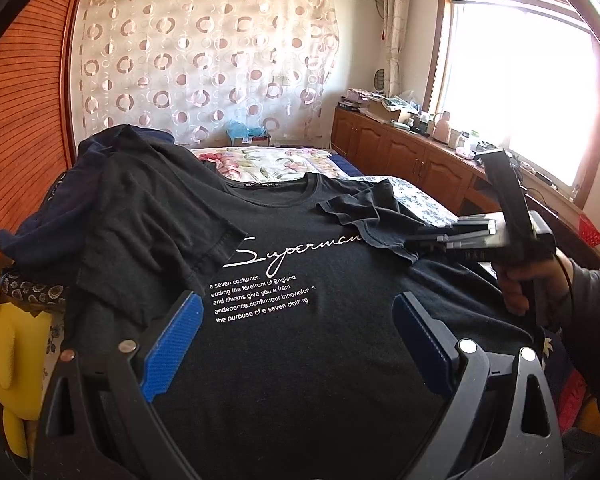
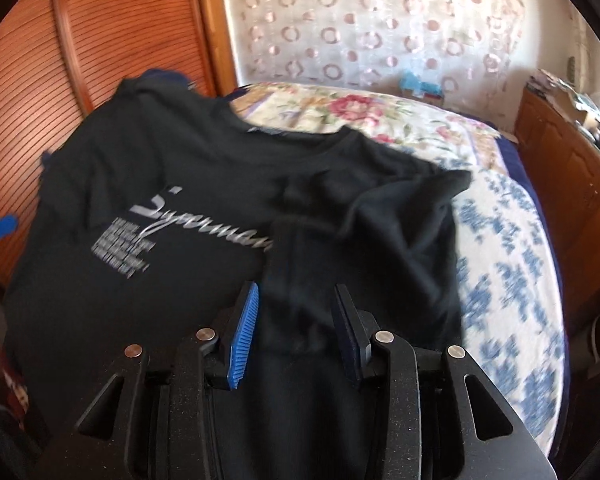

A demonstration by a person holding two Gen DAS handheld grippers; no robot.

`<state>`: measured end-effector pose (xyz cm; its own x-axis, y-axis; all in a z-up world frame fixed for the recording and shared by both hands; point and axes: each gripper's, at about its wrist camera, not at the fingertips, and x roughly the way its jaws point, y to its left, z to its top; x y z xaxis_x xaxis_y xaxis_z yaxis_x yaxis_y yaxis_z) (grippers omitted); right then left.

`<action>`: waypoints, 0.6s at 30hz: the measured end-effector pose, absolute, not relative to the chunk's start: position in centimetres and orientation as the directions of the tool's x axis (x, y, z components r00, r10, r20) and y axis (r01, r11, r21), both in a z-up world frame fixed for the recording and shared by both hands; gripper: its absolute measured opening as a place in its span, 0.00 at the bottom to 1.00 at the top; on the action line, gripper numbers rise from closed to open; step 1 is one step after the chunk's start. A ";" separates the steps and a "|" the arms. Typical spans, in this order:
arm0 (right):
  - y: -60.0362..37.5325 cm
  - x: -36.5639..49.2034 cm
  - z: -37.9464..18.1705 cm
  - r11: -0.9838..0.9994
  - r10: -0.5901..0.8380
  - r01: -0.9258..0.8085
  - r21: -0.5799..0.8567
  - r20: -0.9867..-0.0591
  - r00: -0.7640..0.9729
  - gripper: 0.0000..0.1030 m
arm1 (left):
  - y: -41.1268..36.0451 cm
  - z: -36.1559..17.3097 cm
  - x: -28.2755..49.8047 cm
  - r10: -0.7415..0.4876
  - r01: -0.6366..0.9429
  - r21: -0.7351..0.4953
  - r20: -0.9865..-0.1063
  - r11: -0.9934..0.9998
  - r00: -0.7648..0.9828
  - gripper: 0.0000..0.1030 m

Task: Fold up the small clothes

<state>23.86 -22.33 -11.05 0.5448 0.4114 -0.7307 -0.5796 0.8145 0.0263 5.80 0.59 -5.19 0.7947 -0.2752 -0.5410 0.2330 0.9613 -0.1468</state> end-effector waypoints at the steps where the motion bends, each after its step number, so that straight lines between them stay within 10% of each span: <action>1: -22.1 23.5 -11.3 0.809 0.412 -0.588 0.021 -0.734 0.540 0.36 | 0.6 -5.2 5.8 -0.275 0.233 -0.147 -0.542 0.961 0.794 0.94; 10: -21.1 23.0 -13.7 0.802 0.313 -0.588 -0.105 -0.765 0.562 0.07 | 1.0 -5.5 5.8 -0.266 0.218 -0.153 -0.550 0.964 0.792 0.94; 18: -21.3 21.3 -12.5 0.771 0.372 -0.632 -0.081 -0.748 0.550 0.15 | 1.6 -5.5 6.2 -0.262 0.210 -0.156 -0.549 0.965 0.794 0.94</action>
<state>21.32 -21.29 -12.51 0.5498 0.3715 -0.7481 -0.6317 0.7709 -0.0815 6.16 1.62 -5.53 0.7938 -0.2616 -0.5490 0.2102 0.9651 -0.1559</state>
